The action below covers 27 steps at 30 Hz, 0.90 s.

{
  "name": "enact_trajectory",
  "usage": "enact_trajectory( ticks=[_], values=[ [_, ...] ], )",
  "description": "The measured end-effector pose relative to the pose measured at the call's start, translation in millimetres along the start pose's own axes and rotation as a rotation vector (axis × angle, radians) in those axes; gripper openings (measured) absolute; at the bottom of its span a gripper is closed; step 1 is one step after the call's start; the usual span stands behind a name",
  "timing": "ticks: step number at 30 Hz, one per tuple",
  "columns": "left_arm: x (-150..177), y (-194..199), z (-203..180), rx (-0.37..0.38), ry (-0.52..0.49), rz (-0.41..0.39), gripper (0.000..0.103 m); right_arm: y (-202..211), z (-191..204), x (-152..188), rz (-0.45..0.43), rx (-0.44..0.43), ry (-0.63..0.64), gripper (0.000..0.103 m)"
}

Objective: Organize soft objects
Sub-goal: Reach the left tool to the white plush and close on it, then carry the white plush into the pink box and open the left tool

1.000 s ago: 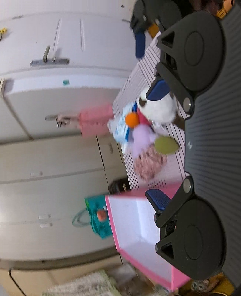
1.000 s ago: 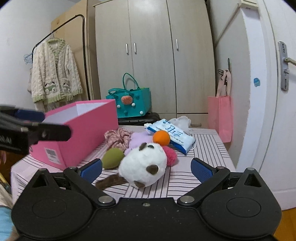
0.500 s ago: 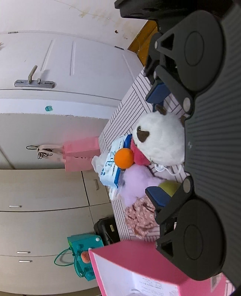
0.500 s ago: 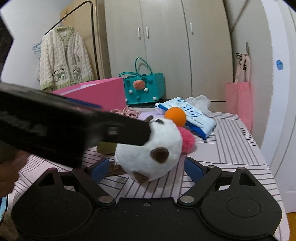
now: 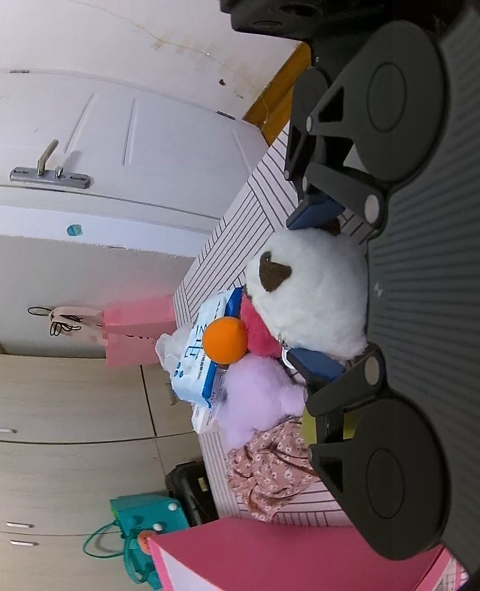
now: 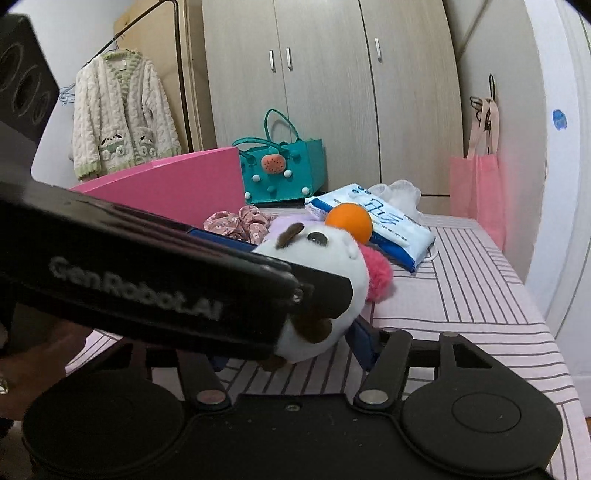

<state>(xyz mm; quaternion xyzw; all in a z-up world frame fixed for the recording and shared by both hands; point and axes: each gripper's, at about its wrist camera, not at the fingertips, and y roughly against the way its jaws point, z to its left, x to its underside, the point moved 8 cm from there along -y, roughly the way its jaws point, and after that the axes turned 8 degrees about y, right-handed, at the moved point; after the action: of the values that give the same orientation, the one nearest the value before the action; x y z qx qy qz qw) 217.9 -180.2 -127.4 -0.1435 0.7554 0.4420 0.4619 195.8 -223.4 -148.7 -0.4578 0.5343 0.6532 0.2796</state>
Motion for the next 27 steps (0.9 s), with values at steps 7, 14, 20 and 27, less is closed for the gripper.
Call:
enact_trajectory(
  ticks=[7,14,20,27],
  values=[
    [1.4,21.3,-9.5,-0.031,-0.048,-0.017,0.067,12.3,7.2,-8.5,0.009,-0.005,0.002,0.066],
    [3.6,54.0,-10.4,-0.048,-0.031,-0.015,0.067,30.9,22.3,-17.5,0.035,-0.069,-0.009,0.066],
    [16.0,89.5,-2.6,-0.081,0.009,0.018,0.067,45.3,56.3,-19.5,0.083,-0.125,0.036,0.066],
    [35.3,133.1,23.8,-0.132,0.097,0.086,0.067,55.9,107.1,-22.0,0.147,-0.225,0.069,0.066]
  ],
)
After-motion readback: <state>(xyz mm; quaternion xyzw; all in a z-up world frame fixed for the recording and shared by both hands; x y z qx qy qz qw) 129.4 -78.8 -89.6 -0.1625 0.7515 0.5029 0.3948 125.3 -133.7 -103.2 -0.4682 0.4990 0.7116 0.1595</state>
